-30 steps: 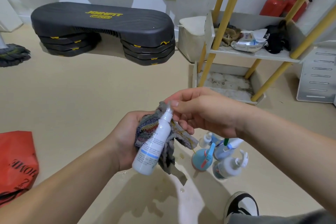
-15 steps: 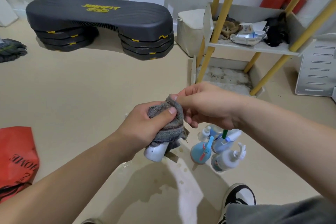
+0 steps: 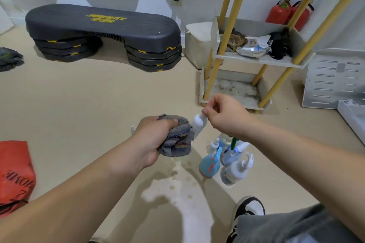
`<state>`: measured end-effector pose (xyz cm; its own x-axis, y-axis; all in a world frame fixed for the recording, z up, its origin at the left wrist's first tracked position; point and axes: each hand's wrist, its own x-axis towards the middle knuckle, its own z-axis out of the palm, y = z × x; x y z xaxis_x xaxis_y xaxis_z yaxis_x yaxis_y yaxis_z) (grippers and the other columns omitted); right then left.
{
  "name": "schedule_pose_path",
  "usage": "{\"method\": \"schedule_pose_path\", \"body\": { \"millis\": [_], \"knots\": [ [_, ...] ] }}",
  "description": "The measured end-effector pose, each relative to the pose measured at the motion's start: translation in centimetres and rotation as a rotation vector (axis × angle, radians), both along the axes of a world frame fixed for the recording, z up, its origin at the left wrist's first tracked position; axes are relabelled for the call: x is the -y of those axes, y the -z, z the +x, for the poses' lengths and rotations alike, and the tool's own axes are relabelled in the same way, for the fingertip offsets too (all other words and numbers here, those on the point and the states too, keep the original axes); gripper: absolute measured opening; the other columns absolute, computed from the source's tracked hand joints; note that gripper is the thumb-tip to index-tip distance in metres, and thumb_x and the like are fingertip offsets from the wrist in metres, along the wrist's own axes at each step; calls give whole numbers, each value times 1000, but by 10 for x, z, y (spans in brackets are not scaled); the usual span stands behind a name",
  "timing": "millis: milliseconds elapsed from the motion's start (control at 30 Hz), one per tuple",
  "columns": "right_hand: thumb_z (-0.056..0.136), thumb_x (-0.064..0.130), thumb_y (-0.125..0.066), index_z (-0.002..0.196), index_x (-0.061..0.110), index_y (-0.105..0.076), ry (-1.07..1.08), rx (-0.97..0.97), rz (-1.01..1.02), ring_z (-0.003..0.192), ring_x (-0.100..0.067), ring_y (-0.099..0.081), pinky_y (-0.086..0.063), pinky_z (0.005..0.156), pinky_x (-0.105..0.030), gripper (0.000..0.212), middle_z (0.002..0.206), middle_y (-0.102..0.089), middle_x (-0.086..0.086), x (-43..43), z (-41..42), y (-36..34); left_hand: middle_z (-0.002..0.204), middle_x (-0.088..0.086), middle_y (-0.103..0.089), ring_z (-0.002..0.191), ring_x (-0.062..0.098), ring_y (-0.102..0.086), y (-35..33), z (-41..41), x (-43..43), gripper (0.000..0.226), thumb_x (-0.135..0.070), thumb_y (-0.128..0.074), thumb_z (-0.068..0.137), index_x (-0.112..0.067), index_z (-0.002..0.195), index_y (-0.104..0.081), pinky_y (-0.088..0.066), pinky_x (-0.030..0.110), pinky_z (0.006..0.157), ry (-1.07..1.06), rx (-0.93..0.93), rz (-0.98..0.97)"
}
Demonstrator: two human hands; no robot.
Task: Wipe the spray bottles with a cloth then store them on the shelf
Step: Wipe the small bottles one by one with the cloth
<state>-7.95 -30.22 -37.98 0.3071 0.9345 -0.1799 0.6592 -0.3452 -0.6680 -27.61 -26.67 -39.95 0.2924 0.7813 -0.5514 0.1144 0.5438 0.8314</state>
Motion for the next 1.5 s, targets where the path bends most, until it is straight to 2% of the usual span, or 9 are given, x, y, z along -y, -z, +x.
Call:
{"method": "schedule_pose_path", "body": {
  "millis": [133,200,267,333,500,667,1000,1300,1500],
  "knots": [
    [101,24,-60,97,14,-60,43,118,-30,70,-18,-56,-44,61,-31,10,82,-62,-3,9,15,16,84,21,-75,75,36,-72,9,-1,-4,20,0,-57,83,-6,79,-75,-55,47,71,9,-18,22],
    [100,24,-58,99,16,-60,57,194,-46,74,-16,-57,-47,64,-32,9,86,-63,-1,9,17,30,71,31,-50,59,32,-48,16,-6,-1,18,2,-43,73,8,77,-60,-38,35,60,80,-76,30],
    [101,23,-56,100,15,-59,45,243,-86,75,-17,-57,-48,66,-34,9,91,-65,-2,1,20,46,72,32,-26,70,34,-22,24,-12,3,10,7,-32,74,16,74,-37,-20,32,59,183,-97,18],
    [100,22,-56,101,14,-59,-7,293,-146,82,-21,-59,-50,72,-35,9,99,-67,-5,-12,21,61,76,20,-29,77,35,-20,32,-20,8,10,9,-30,80,12,71,-31,-15,37,63,227,-137,-5],
    [101,23,-52,109,11,-58,-53,351,-280,97,-30,-60,-52,79,-37,16,113,-63,-11,-41,19,114,70,12,-45,55,21,-41,82,-44,-18,17,1,-48,95,-9,81,-49,-29,19,48,208,-446,13],
    [103,21,-48,115,12,-57,-9,369,-344,101,-34,-64,-50,77,-37,18,114,-62,-11,-35,19,177,75,14,-41,66,25,-33,124,-32,-34,17,2,-43,90,-6,76,-47,-31,28,53,214,-410,-37],
    [97,6,-53,94,19,-46,-231,710,-516,88,-26,-65,-34,57,-29,15,72,-39,1,-28,22,236,65,13,-65,56,25,-56,191,-7,-34,29,-2,-50,96,-6,74,-69,-45,26,51,170,-453,-98],
    [87,7,-60,116,16,-63,-274,826,-599,100,-29,-59,-46,72,-34,30,108,-58,-7,-50,8,221,70,18,-65,60,28,-58,205,-16,-45,24,-3,-52,95,-4,77,-69,-48,31,56,94,-415,-127],
    [99,30,-50,114,16,-63,-148,412,-493,101,-29,-63,-43,75,-32,25,116,-62,-6,-69,-55,214,77,17,-61,65,28,-54,204,-48,-57,17,-6,-54,89,-3,85,-70,-48,36,59,-18,-383,-150]
  ]
}}
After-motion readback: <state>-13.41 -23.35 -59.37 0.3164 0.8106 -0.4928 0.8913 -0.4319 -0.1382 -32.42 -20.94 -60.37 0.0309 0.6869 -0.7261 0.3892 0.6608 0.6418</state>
